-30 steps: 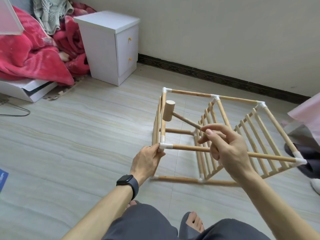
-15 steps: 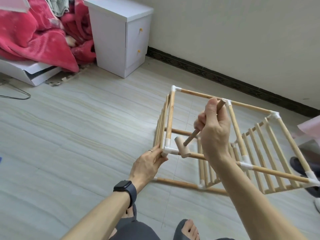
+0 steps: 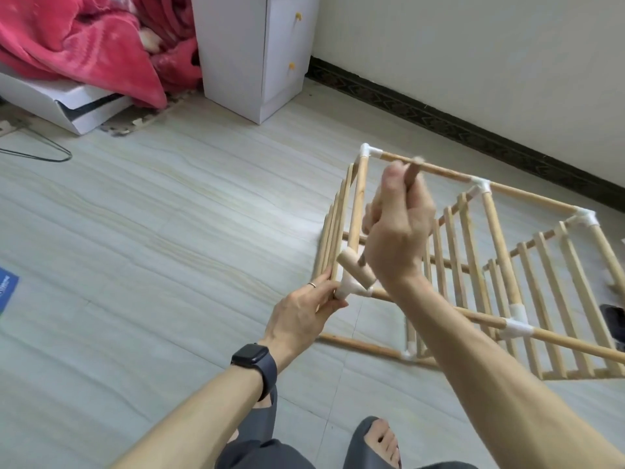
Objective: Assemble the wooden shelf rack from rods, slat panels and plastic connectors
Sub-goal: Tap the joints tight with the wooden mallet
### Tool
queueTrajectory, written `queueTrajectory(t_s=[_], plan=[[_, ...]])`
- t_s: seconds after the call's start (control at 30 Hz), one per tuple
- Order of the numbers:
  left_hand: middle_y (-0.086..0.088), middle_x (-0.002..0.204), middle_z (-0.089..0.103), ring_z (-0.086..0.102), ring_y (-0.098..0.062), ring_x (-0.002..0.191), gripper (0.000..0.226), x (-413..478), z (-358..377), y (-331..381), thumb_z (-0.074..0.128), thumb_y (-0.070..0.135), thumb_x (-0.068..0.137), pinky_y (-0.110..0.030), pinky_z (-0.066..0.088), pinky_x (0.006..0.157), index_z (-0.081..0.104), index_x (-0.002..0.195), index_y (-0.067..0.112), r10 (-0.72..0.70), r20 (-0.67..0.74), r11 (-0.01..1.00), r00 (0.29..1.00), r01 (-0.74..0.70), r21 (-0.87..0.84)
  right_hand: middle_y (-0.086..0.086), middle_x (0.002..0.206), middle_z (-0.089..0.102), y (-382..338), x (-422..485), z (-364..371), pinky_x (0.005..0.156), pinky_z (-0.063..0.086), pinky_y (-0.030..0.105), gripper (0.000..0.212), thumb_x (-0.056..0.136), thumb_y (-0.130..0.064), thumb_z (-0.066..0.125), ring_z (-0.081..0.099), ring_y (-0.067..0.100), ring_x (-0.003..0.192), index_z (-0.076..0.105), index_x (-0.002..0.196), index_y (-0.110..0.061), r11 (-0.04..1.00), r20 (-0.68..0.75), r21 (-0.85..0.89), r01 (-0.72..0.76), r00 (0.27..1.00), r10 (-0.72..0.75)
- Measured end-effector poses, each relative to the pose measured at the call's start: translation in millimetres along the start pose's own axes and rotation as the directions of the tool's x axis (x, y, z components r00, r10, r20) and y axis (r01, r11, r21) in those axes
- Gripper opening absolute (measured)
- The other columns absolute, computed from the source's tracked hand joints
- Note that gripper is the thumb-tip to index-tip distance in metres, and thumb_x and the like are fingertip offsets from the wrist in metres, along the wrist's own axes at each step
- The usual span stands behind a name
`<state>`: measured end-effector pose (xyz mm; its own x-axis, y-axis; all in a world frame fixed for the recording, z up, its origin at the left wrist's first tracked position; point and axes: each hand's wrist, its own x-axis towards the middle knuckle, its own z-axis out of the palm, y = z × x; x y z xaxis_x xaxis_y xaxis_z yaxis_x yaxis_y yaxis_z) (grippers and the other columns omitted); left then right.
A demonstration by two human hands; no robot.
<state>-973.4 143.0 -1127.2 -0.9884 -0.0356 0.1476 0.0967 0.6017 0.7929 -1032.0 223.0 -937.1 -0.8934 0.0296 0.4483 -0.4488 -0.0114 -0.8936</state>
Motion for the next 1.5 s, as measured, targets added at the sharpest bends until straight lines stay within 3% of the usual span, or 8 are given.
queueTrajectory(t_s=[0.23,0.47,0.67,0.77,0.83,1.03,1.2,1.5], plan=[[0.008,0.136,0.062,0.062,-0.023,0.077,0.019,-2.9,1.5,2.0,0.052,0.05,0.095,-0.029,0.047,0.059,0.055,0.101,0.032,0.029,-0.009,1.0,1.0,-0.029,0.0,0.009,0.053,0.033,13.1,-15.2,1.2,0.039,0.025,0.044,0.035,0.102,-0.022,0.043,0.027,0.035,0.043,0.041,0.07,-0.009,0.995,0.02,-0.084,-0.056,0.998,0.058],[0.01,0.099,0.073,0.067,-0.016,0.079,0.043,-2.1,-4.0,0.8,0.03,0.074,0.09,-0.036,0.054,0.062,0.05,0.114,0.045,-0.018,0.09,1.0,0.996,0.018,0.004,-0.008,0.051,0.033,0.7,-35.5,-102.9,0.04,0.028,0.023,0.04,0.1,-0.021,0.048,0.029,0.011,0.042,0.045,0.06,-0.026,0.97,-0.219,0.177,-0.168,0.954,0.205],[0.0,0.094,0.073,0.066,-0.024,0.07,0.041,-5.3,-0.8,-1.7,0.026,0.068,0.093,-0.038,0.053,0.055,0.04,0.124,0.045,-0.035,0.124,0.998,0.992,0.027,0.061,-0.011,0.05,0.047,44.4,-121.9,-213.9,0.048,0.035,0.027,0.038,0.1,-0.029,0.059,0.045,0.012,0.048,0.067,0.064,-0.026,0.82,-0.482,-0.24,-0.52,0.797,0.364],[0.001,0.094,0.072,0.069,-0.025,0.077,0.018,-9.5,6.4,-5.8,0.043,0.045,0.102,-0.045,0.057,0.059,0.037,0.119,0.042,-0.066,0.13,0.993,0.989,0.053,0.101,-0.009,0.097,0.068,87.5,-147.7,-253.7,0.079,0.05,0.037,0.013,0.097,-0.038,0.063,0.066,0.028,0.103,0.067,0.103,-0.028,0.597,-0.585,-0.353,-0.72,0.668,0.46],[0.008,0.097,0.072,0.07,-0.019,0.085,0.016,-9.9,7.6,-7.6,0.049,0.041,0.102,-0.04,0.057,0.063,0.037,0.113,0.046,-0.095,0.128,0.993,0.987,0.085,0.084,-0.001,0.134,0.06,111.9,-150.8,-270.9,0.1,0.045,0.043,0.044,0.096,-0.042,0.066,0.054,0.028,0.13,0.054,0.134,-0.024,0.497,-0.553,-0.396,-0.772,0.632,0.542],[0.015,0.084,0.071,0.06,-0.005,0.056,0.02,-2.1,-1.8,-6.4,0.037,0.066,0.095,-0.029,0.044,0.051,0.043,0.106,0.051,-0.12,0.165,0.99,0.979,0.104,0.097,-0.012,0.112,0.066,158.5,-127.7,-275.5,0.082,0.047,0.035,0.029,0.095,-0.056,0.058,0.062,0.019,0.11,0.058,0.113,-0.034,0.401,-0.377,-0.581,-0.708,0.671,0.639],[0.016,0.111,0.071,0.071,-0.017,0.088,0.021,6.9,-12.6,4.1,0.042,0.057,0.1,-0.039,0.054,0.071,0.047,0.116,0.045,-0.159,0.118,0.984,0.98,0.148,0.096,-0.013,0.091,0.065,155.7,-115.7,-274.4,0.071,0.047,0.036,0.024,0.1,-0.056,0.048,0.067,0.021,0.096,0.054,0.106,-0.033,0.369,-0.293,-0.729,-0.577,0.75,0.593],[0.016,0.116,0.065,0.07,-0.007,0.09,0.044,68.1,-78.4,62.6,0.065,0.048,0.093,-0.025,0.057,0.069,0.049,0.135,0.045,-0.184,-0.144,0.971,0.972,0.158,-0.177,-0.007,0.088,0.051,86.0,-52.8,-243.9,0.062,0.039,0.03,0.035,0.1,-0.06,0.045,0.053,0.009,0.074,0.051,0.094,-0.026,0.58,-0.182,-0.747,-0.325,0.939,0.292]])
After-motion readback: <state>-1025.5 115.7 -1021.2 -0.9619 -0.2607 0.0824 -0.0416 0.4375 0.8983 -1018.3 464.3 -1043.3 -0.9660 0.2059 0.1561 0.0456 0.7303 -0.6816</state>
